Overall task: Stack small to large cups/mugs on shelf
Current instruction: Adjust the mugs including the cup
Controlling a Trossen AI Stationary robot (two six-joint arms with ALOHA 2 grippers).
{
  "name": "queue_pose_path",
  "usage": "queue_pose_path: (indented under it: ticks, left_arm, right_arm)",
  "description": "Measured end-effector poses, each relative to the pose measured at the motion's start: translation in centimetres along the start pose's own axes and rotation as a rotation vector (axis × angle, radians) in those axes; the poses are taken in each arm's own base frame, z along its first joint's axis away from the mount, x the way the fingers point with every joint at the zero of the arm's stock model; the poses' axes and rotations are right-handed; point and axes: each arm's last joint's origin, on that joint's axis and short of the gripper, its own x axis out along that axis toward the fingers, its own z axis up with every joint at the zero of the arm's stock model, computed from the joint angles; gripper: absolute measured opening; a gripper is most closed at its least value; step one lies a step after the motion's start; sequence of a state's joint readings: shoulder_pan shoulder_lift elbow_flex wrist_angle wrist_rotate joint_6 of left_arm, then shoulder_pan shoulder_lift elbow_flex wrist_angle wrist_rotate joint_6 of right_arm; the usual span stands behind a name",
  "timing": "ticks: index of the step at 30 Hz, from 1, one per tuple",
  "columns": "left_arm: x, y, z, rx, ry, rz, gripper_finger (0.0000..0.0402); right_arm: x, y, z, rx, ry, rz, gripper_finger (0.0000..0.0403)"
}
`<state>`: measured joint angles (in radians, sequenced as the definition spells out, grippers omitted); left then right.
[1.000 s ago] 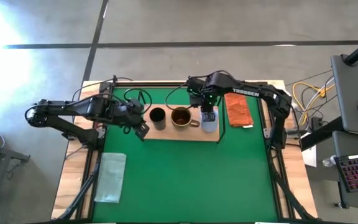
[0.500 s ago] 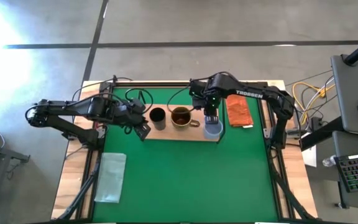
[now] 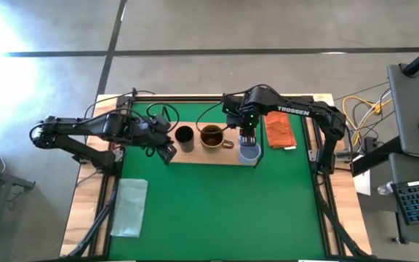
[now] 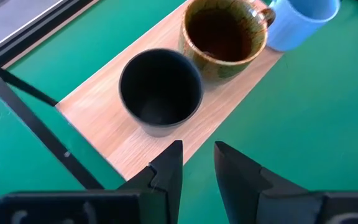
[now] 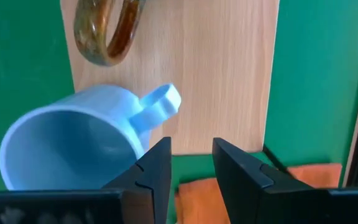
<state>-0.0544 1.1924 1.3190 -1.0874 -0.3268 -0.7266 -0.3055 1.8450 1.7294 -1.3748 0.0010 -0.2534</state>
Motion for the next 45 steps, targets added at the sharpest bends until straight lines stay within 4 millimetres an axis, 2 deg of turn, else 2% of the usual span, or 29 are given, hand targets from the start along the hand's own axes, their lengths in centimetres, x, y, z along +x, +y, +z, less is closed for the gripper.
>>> queue_pose_path:
  ticks: [9, 19, 29, 35, 39, 45]
  left_arm:
    - [0.0, -0.1, 0.1, -0.004, -0.009, -0.009, 0.0077]
    - [0.4, 0.0, -0.2, 0.001, 0.001, 0.000, 0.0077]
    - [0.4, -0.2, 0.0, 0.001, -0.019, -0.017, 0.0077]
    - [0.3, -0.4, 0.3, -0.018, -0.041, -0.046, 0.0077]
    - [0.3, -0.5, 0.3, -0.022, -0.034, -0.065, 0.0077]
    - [0.3, -0.6, 0.3, -0.022, -0.026, -0.074, 0.0077]
  right_arm:
    - [-0.5, 0.6, -0.9, 0.004, 0.062, 0.016, 0.0111]
    - [-0.5, 1.3, -0.3, -0.023, 0.019, 0.008, 0.0112]
    - [-2.4, 0.8, 2.0, -0.002, -0.220, -0.080, 0.0112]
    - [-0.7, 0.5, 3.2, 0.000, -0.207, -0.078, 0.0101]
    - [0.6, 0.2, 3.6, 0.010, -0.172, -0.063, 0.0072]
    - [1.2, 0.3, 3.6, 0.012, -0.147, -0.045, 0.0025]
